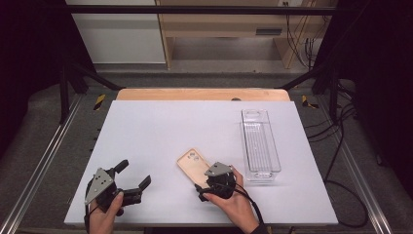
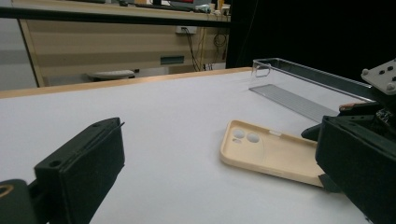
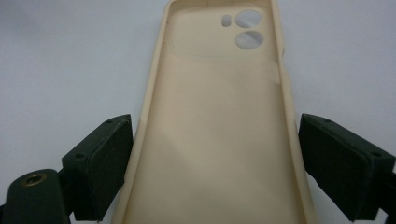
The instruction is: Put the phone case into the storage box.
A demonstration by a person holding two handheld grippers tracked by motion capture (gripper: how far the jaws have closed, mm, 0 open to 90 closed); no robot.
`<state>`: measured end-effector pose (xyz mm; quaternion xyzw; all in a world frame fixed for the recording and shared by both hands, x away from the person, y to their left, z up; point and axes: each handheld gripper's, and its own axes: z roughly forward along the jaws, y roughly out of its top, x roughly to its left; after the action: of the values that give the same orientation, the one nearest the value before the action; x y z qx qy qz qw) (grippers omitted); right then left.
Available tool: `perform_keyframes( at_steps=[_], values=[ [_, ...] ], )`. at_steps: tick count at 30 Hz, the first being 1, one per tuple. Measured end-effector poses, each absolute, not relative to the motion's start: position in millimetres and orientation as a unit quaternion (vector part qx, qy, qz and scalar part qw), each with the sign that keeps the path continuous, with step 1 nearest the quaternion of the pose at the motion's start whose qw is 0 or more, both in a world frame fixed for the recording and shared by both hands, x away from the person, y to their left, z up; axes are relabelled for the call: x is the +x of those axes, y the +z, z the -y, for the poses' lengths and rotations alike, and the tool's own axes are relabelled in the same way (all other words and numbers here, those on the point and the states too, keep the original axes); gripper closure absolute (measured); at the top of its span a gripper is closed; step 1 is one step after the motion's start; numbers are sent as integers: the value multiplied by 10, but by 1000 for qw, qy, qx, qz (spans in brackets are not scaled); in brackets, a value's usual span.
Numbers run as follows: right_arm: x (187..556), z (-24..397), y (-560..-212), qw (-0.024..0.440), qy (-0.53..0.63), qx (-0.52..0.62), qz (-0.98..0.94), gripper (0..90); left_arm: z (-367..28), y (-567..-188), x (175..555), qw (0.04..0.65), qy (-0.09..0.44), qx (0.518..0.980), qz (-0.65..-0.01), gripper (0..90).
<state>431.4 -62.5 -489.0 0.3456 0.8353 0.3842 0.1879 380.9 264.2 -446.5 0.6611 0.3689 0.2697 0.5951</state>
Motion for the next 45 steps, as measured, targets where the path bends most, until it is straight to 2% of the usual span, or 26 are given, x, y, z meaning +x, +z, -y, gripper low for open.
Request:
perform_keyframes(
  at_steps=[17, 30, 45],
  values=[
    [4231, 752, -4686, 241, 437, 342, -796, 126, -2374, -4301, 3884, 605, 232, 662, -377, 6],
    [4228, 860, -4545, 276, 471, 346, -763, 126, -2048, -4208, 4425, 602, 202, 664, -396, 22],
    [4113, 774, -4509, 295, 501, 322, -747, 126, -1897, -4255, 4298, 598, 173, 671, -403, 22]
  ],
)
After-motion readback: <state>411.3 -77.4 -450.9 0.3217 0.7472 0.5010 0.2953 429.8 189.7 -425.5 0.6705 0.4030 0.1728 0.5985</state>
